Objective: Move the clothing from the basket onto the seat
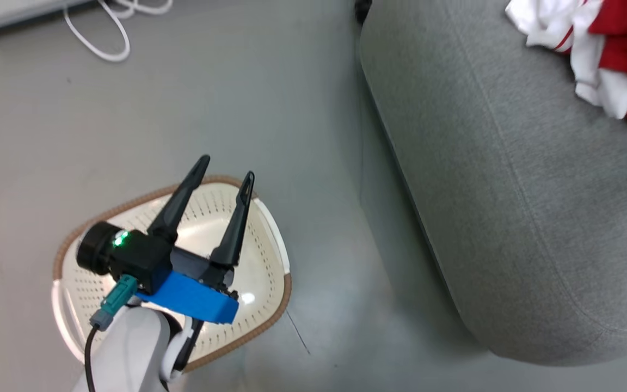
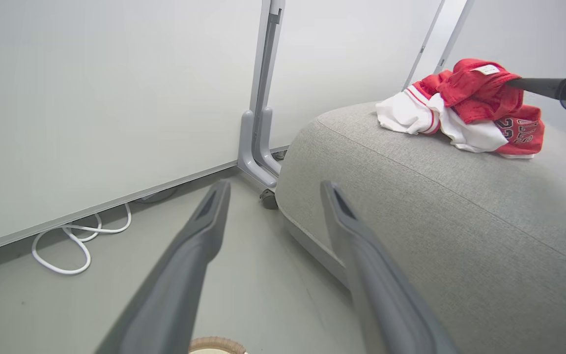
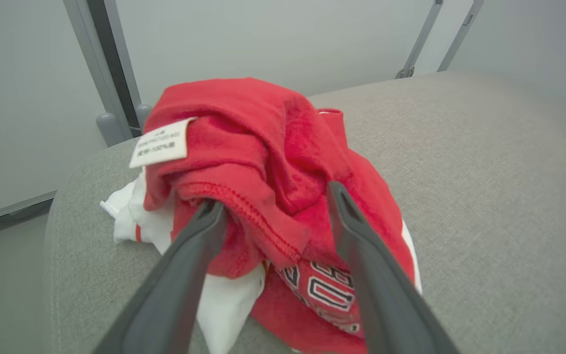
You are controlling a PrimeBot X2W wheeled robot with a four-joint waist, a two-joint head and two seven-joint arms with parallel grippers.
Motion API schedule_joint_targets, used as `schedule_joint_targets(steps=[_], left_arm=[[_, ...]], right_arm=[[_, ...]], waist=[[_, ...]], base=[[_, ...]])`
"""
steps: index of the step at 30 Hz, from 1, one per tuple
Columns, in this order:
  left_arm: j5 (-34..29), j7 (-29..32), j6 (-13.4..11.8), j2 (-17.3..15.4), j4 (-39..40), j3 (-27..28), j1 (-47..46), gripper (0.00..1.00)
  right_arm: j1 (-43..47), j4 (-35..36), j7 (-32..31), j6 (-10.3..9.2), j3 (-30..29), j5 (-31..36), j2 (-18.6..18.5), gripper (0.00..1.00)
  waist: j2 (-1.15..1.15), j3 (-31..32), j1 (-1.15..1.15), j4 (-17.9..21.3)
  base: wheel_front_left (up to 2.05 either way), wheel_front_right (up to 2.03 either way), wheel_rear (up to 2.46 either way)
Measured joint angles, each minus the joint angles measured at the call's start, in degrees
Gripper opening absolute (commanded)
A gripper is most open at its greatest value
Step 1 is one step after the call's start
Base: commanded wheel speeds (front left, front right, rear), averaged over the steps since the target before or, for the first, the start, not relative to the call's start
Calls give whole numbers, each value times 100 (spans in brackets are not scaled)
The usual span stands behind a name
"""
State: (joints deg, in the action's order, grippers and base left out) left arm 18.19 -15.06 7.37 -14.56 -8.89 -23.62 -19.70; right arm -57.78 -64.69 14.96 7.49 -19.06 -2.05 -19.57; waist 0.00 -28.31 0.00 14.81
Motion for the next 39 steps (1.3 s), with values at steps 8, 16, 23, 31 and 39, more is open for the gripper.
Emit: schedule_joint_targets(steps=[8,16,23,31,39], left_arm=[[108,0,1,430,-172,414,689,100],[215,0,1,606,-256,699,1238,100],[258,0,1,656,-393,1006,1667,100],[289,-1,2,647,-528,1691,2126,100],[240,0,2,716,-637,1971,2254,100]], right_arm=[[643,158,-55,0,500,-129,55,100],[1566,845,-78,0,1024,-656,280,100],[2752,1913,-152,0,1213,-827,500,100],[4364,3934,-447,0,1332,-447,1188,100],[5193,4954,-735,0,1640,-335,1541,100]], waist=[[0,1071,0,-179],[0,1891,-1,-454],[0,2438,-1,-857],[0,2956,-1,-1313],[1,3046,-1,-1542]], base=[[0,0,0],[0,0,0],[0,0,0],[0,0,0],[0,0,0]])
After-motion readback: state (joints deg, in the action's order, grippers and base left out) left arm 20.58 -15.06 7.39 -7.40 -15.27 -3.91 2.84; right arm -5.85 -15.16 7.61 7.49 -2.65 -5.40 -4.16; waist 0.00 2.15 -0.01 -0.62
